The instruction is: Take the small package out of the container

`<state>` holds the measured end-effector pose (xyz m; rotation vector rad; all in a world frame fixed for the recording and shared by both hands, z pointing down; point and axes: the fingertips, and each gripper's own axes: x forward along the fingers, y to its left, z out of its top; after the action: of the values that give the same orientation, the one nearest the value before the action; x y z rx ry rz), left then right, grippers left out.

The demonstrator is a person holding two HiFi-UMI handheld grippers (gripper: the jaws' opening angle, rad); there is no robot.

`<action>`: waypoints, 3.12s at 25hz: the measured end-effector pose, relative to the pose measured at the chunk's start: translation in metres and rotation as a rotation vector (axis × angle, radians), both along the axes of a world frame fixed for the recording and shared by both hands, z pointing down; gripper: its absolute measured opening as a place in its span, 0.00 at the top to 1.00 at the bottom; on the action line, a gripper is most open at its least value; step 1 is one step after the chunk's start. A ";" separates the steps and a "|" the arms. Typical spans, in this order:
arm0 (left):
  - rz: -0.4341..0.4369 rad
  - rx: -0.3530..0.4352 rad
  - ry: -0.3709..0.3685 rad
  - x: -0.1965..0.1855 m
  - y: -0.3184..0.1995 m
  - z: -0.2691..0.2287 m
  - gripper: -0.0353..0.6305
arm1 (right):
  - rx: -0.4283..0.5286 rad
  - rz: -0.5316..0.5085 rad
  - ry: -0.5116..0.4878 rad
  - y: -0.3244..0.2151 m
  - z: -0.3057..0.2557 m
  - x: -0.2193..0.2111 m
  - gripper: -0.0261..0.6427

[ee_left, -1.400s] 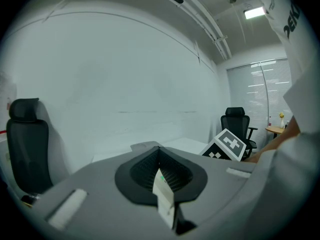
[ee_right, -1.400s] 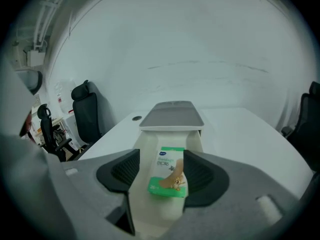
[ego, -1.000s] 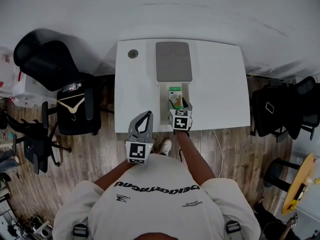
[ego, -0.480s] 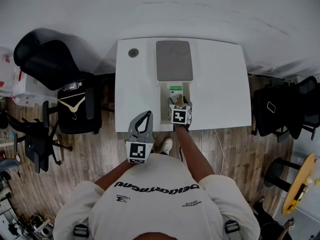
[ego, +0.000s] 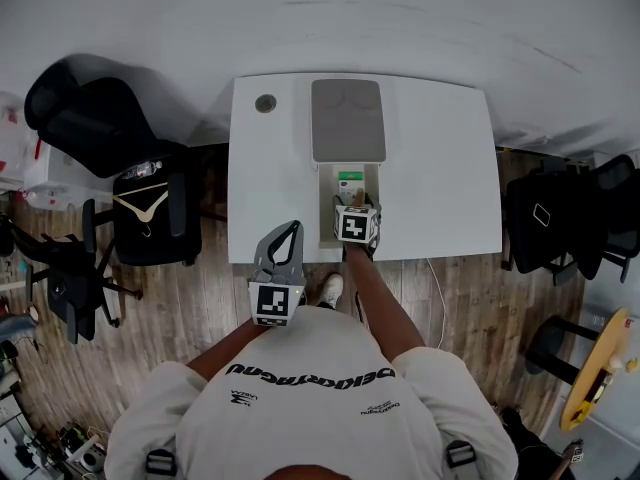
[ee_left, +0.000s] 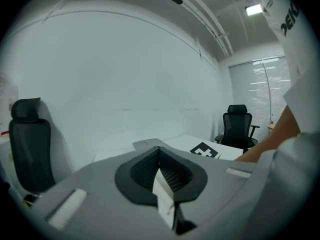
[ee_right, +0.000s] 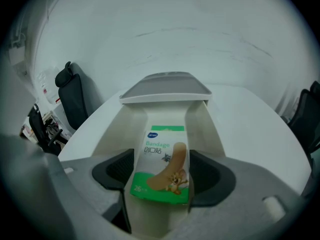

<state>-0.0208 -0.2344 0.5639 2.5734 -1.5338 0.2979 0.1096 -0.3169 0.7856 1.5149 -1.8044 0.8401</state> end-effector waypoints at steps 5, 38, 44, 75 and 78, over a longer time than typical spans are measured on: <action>-0.001 -0.006 0.000 -0.002 -0.003 0.003 0.95 | -0.016 0.010 0.008 -0.005 0.003 -0.001 0.46; -0.011 -0.014 -0.002 -0.007 -0.001 0.002 0.95 | -0.079 0.042 0.008 -0.003 0.009 0.002 0.45; -0.012 -0.006 -0.002 -0.006 0.004 -0.001 0.95 | -0.051 0.038 -0.010 0.000 -0.001 0.003 0.45; -0.005 0.041 0.007 -0.004 0.042 -0.021 0.95 | 0.173 0.020 -0.101 0.034 -0.080 0.005 0.45; 0.000 0.050 0.008 -0.003 0.045 -0.025 0.96 | 0.202 0.012 -0.113 0.037 -0.090 0.004 0.45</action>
<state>-0.0234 -0.1897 0.5390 2.6095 -1.5580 0.2517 0.1134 -0.2798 0.6957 1.6335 -2.0159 0.7826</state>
